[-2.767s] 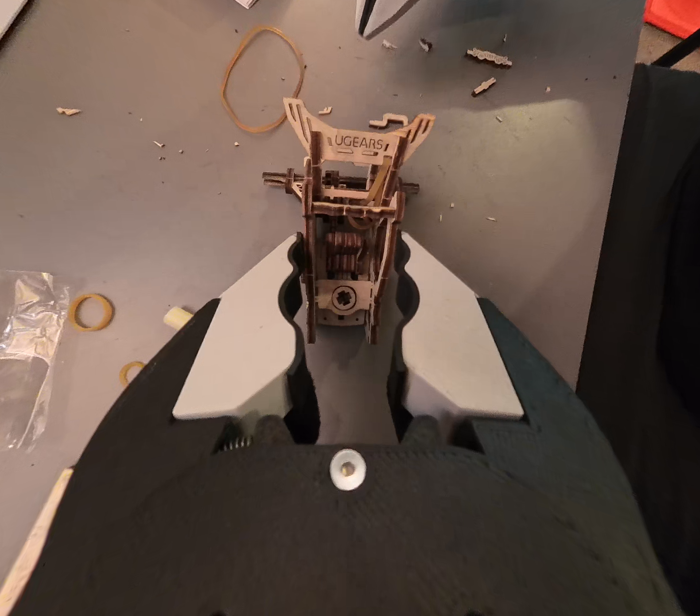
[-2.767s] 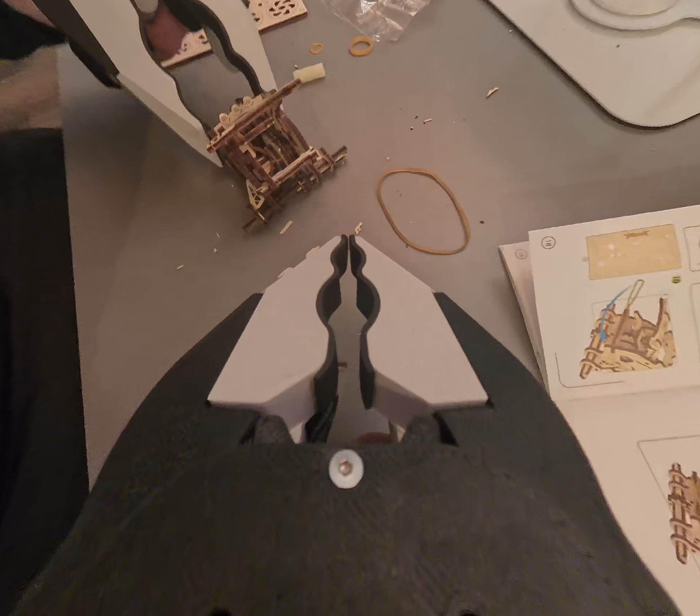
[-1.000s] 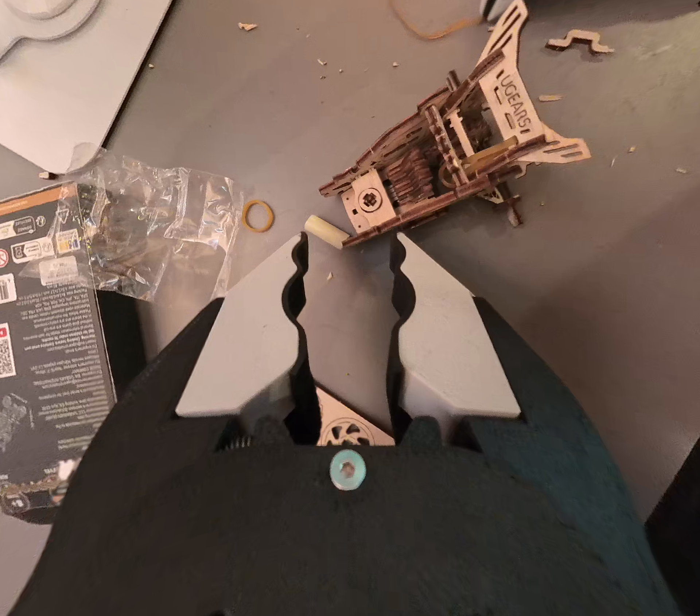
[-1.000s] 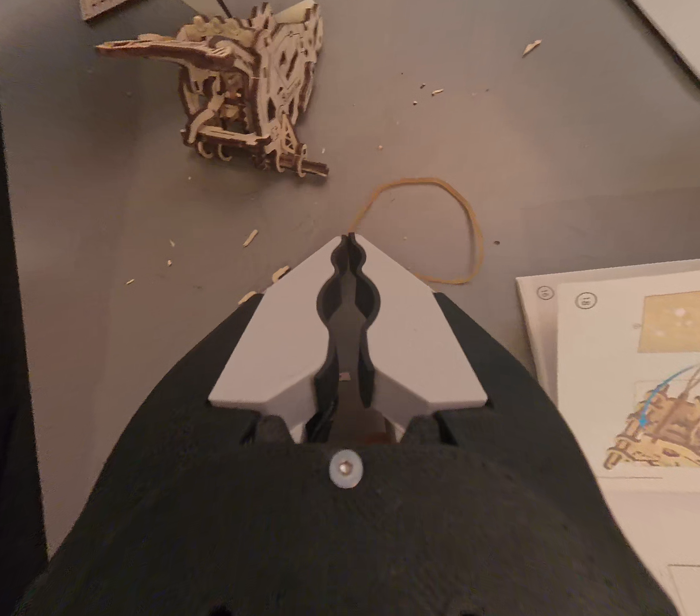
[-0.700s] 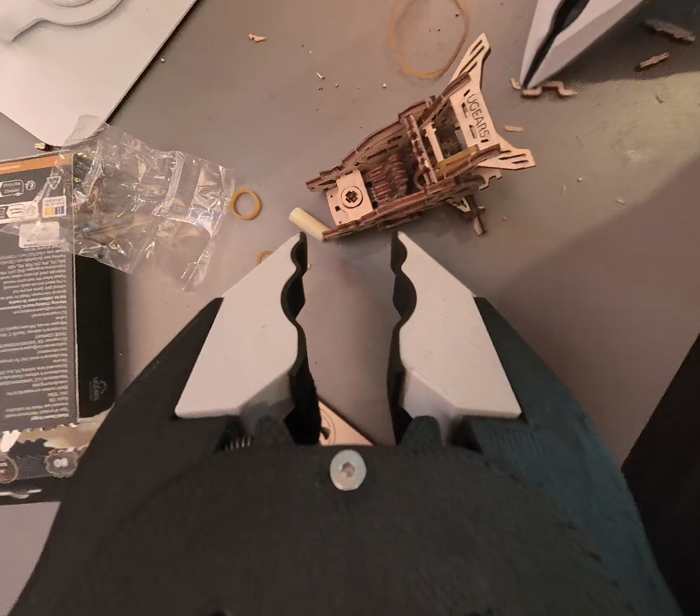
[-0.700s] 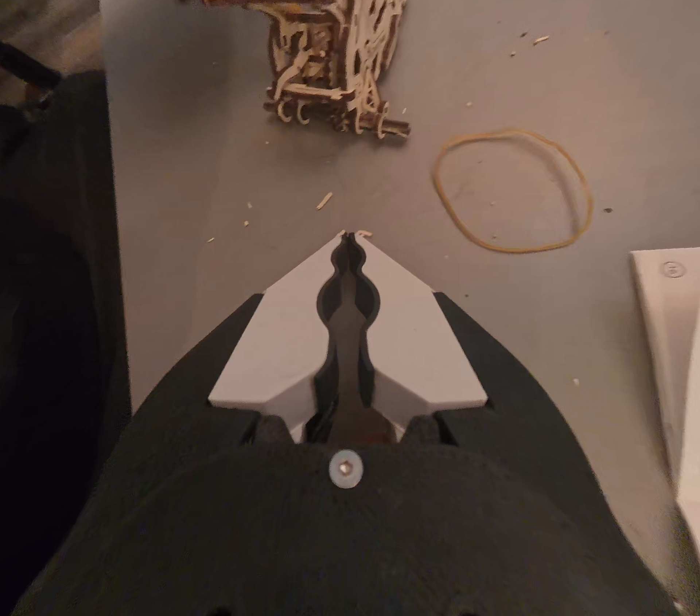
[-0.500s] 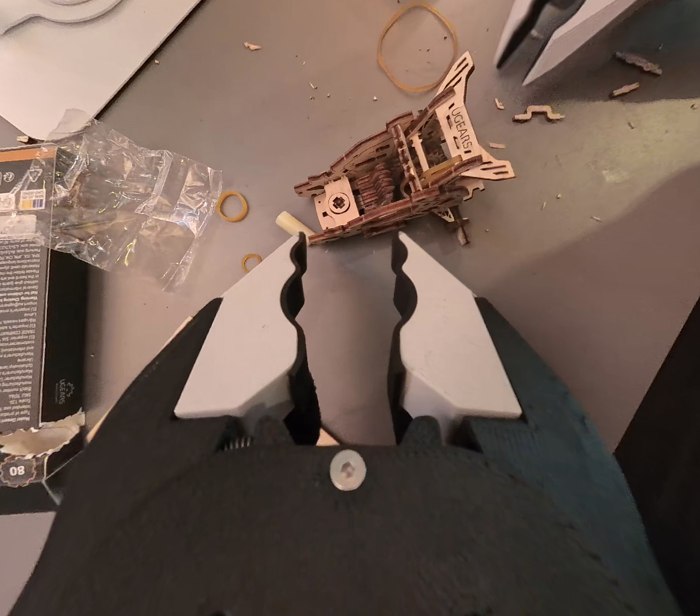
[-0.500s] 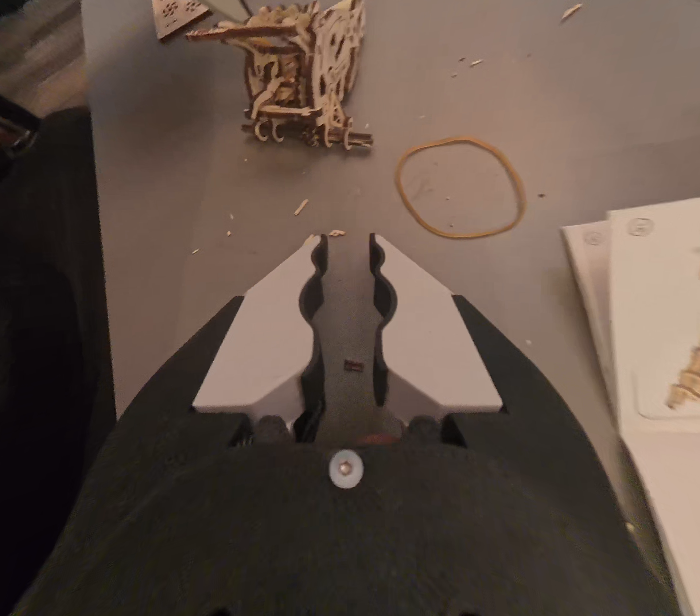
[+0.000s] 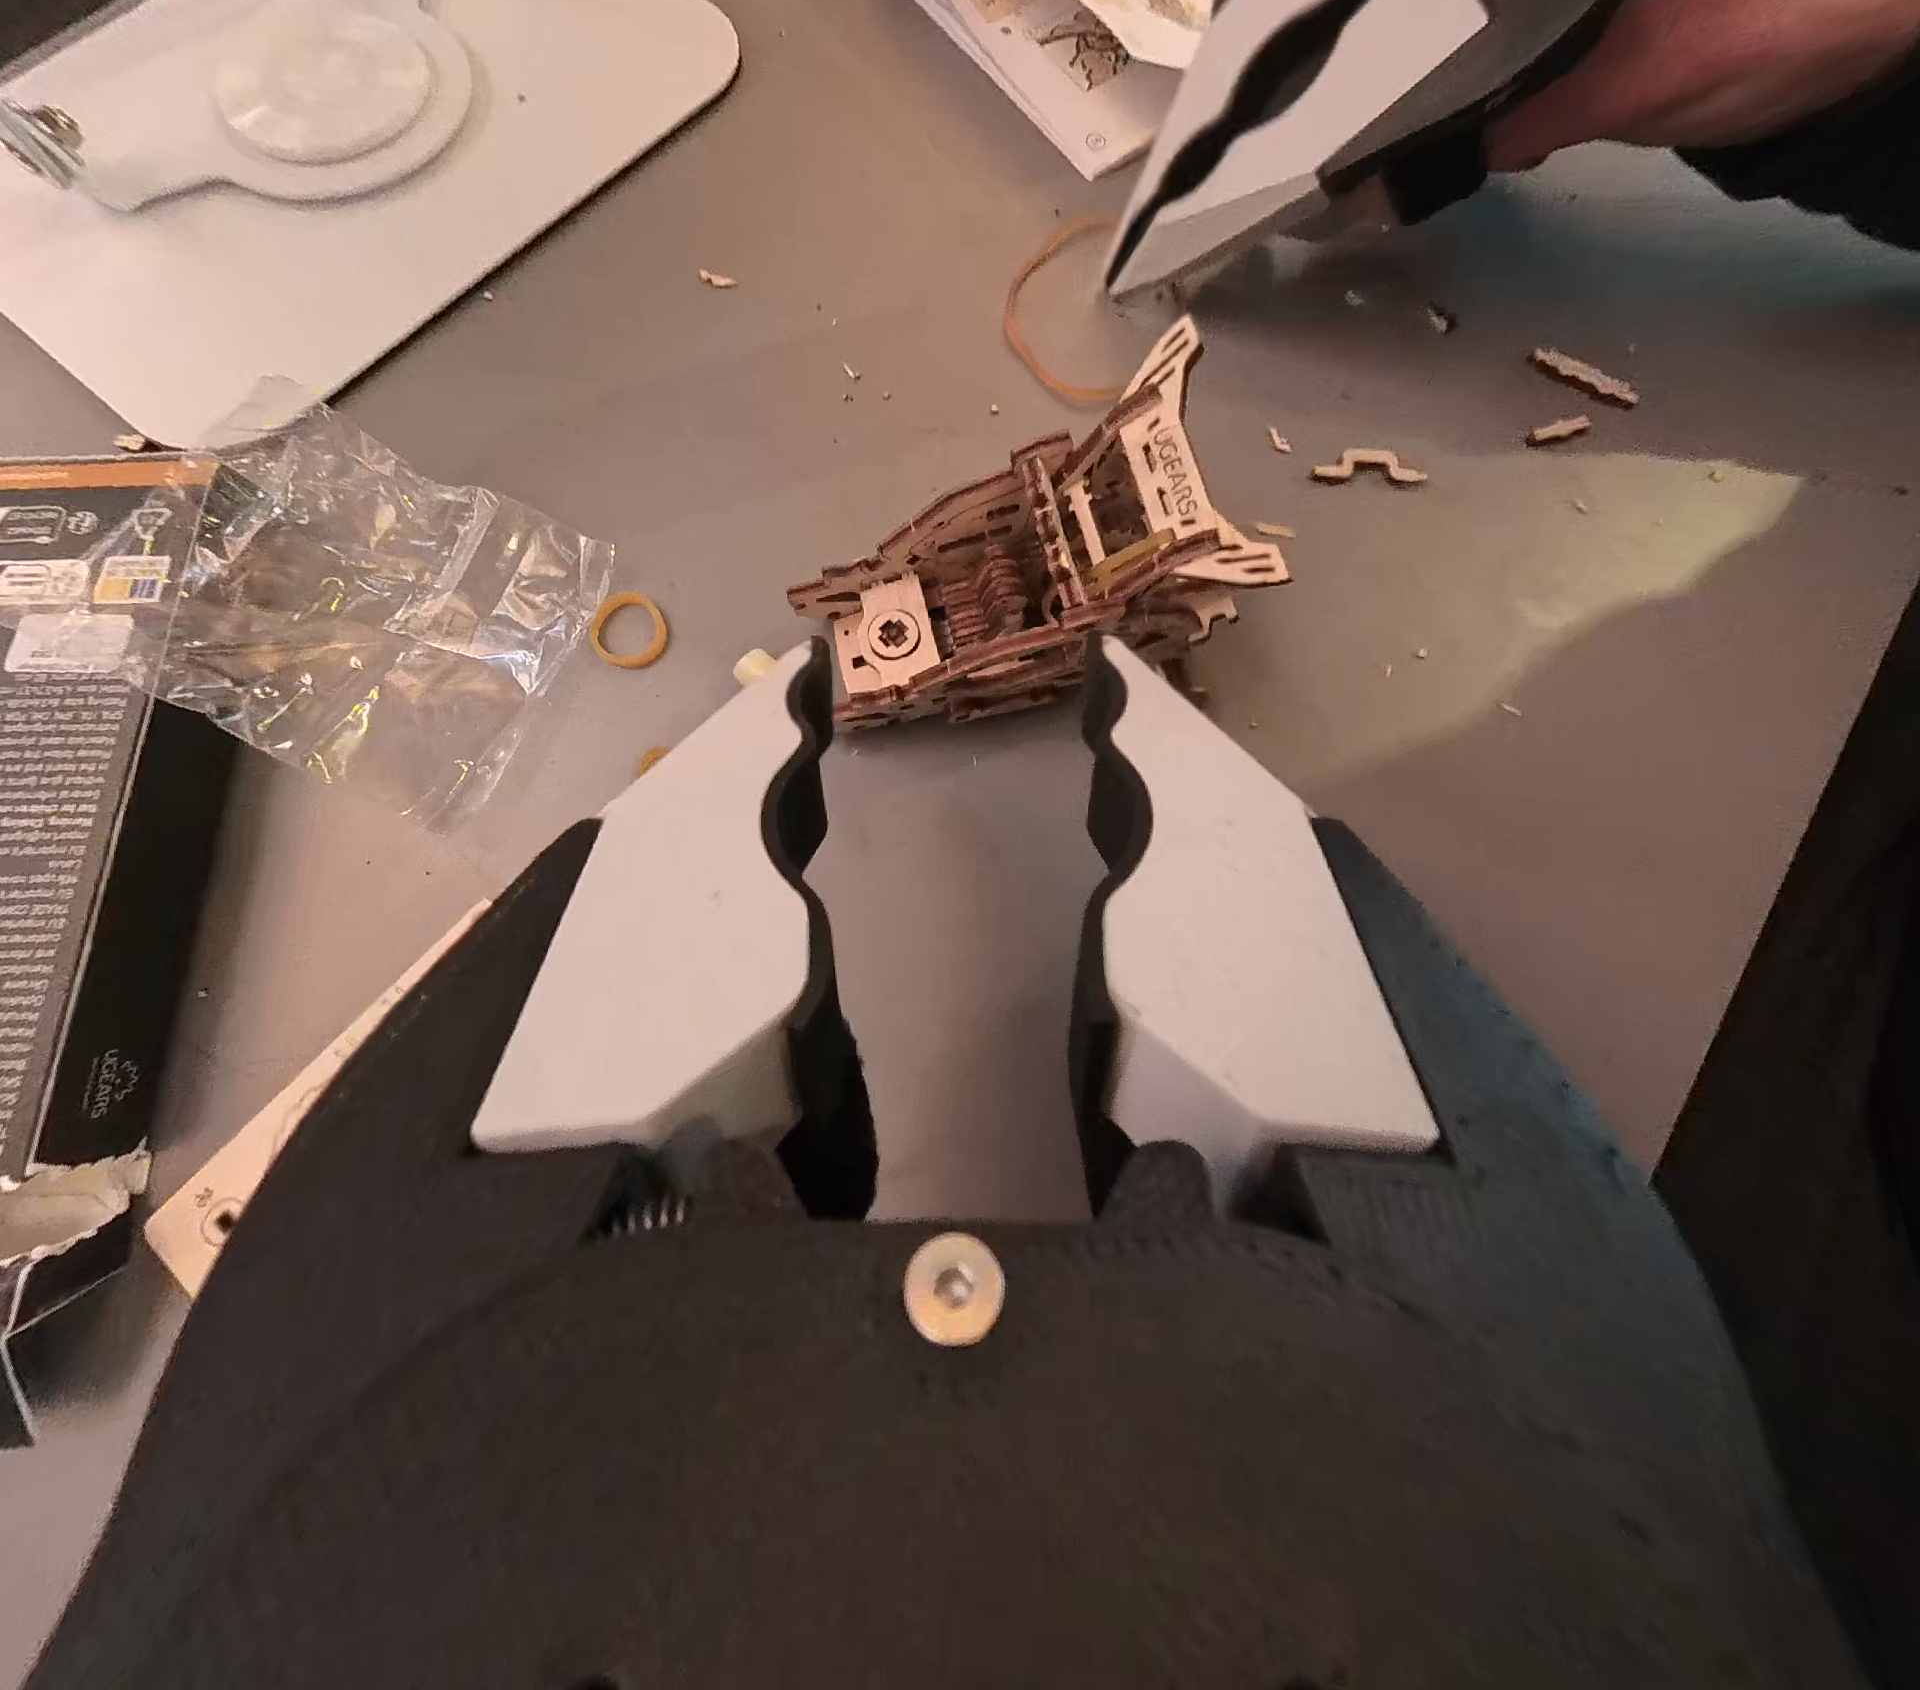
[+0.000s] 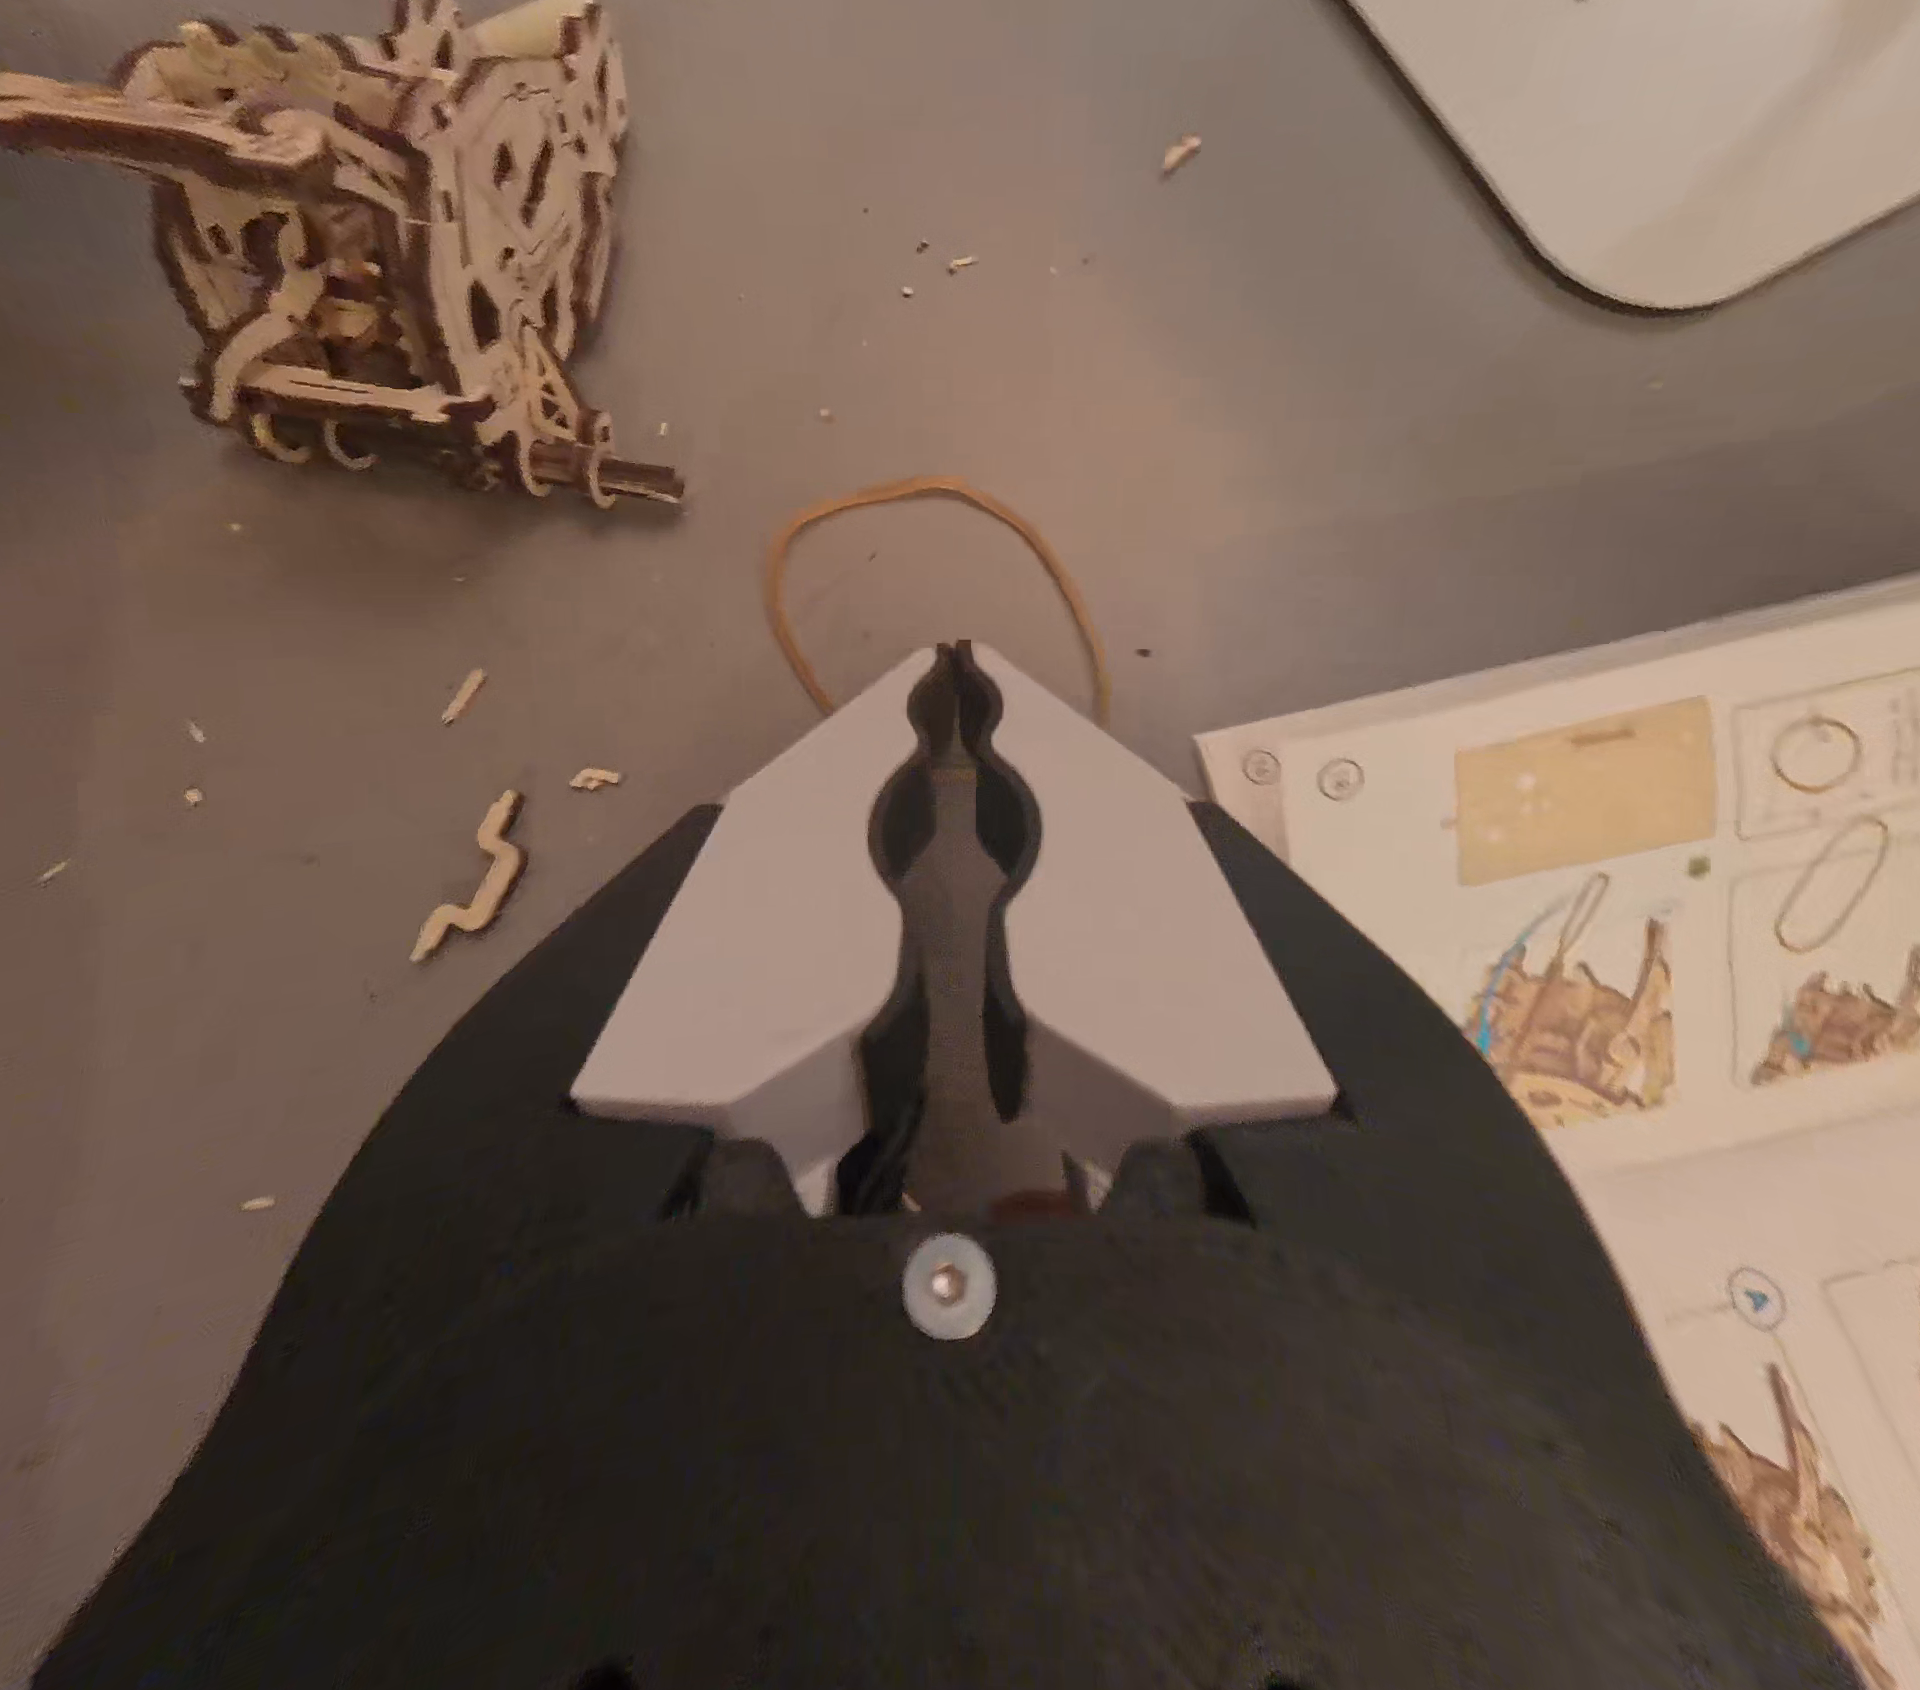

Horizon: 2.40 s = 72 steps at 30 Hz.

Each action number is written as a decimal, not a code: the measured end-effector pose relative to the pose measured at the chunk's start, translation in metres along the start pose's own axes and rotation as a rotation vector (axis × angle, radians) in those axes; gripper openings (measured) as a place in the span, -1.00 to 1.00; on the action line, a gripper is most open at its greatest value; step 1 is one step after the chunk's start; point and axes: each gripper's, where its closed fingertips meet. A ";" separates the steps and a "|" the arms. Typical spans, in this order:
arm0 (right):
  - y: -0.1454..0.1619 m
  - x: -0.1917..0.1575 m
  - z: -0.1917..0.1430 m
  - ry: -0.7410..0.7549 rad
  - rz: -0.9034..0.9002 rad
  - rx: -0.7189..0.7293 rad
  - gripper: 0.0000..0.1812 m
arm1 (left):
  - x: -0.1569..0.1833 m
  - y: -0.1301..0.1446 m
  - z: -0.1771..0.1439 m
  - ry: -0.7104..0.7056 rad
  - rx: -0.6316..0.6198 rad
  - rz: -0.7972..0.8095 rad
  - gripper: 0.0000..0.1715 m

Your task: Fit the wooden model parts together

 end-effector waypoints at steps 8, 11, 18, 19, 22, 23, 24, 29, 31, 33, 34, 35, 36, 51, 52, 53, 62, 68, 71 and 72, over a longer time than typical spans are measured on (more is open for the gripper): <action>0.014 -0.032 -0.017 -0.177 0.059 -0.008 -1.00 | 0.012 -0.020 -0.006 0.020 0.080 -0.015 -0.48; 0.022 -0.043 -0.025 -0.222 0.061 -0.031 -1.00 | 0.024 -0.032 -0.005 0.043 0.112 0.005 -0.48; 0.036 -0.057 -0.042 -0.259 0.075 -0.050 -1.00 | 0.083 -0.066 0.011 0.153 0.167 0.006 -0.49; 0.038 -0.056 -0.044 -0.254 0.076 -0.047 -1.00 | 0.091 -0.067 0.016 0.151 0.152 0.007 -0.50; 0.043 -0.055 -0.048 -0.247 0.091 -0.027 -1.00 | 0.107 -0.069 0.033 0.124 0.097 -0.016 -0.52; 0.043 -0.056 -0.050 -0.247 0.096 -0.017 -1.00 | 0.111 -0.070 0.039 0.111 0.080 -0.035 -0.53; 0.044 -0.056 -0.051 -0.247 0.099 -0.006 -1.00 | 0.114 -0.071 0.045 0.104 0.062 -0.045 -0.55; 0.048 -0.057 -0.055 -0.235 0.091 0.030 -1.00 | 0.108 -0.091 0.059 0.060 -0.005 0.049 -0.54; 0.049 -0.058 -0.057 -0.233 0.086 0.033 -1.00 | 0.099 -0.102 0.062 0.045 -0.046 0.128 -0.53; 0.049 -0.058 -0.057 -0.233 0.087 0.035 -1.00 | 0.091 -0.104 0.070 0.077 -0.152 0.206 -0.52; 0.049 -0.058 -0.057 -0.235 0.089 0.036 -1.00 | 0.085 -0.102 0.076 0.085 -0.208 0.253 -0.52; 0.049 -0.058 -0.057 -0.236 0.091 0.036 -1.00 | 0.081 -0.099 0.083 0.110 -0.266 0.294 -0.52; 0.049 -0.058 -0.057 -0.235 0.091 0.037 -1.00 | 0.078 -0.091 0.089 0.145 -0.339 0.319 -0.52; 0.048 -0.059 -0.060 -0.246 0.089 0.060 -1.00 | 0.080 -0.028 0.151 0.397 -0.712 0.467 -0.87; 0.048 -0.059 -0.060 -0.246 0.090 0.060 -1.00 | 0.081 -0.027 0.151 0.412 -0.716 0.454 -0.99; 0.048 -0.059 -0.060 -0.247 0.090 0.060 -1.00 | 0.081 -0.027 0.152 0.416 -0.703 0.446 -1.00; 0.042 -0.054 -0.066 -0.247 0.126 0.117 -1.00 | 0.075 -0.041 0.149 0.395 -0.614 0.390 -1.00; 0.038 -0.049 -0.072 -0.238 0.160 0.163 -1.00 | 0.081 -0.054 0.141 0.410 -0.540 0.349 -1.00; 0.037 -0.048 -0.073 -0.234 0.167 0.170 -1.00 | 0.083 -0.060 0.137 0.413 -0.510 0.335 -1.00; 0.037 -0.047 -0.073 -0.234 0.168 0.172 -1.00 | 0.083 -0.063 0.136 0.418 -0.499 0.322 -1.00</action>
Point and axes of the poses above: each gripper's, where its closed fingertips meet, z out along the fingers, y out of its underside, x = y × z across the jaws, and after that the axes turned 5 degrees about x, right-handed
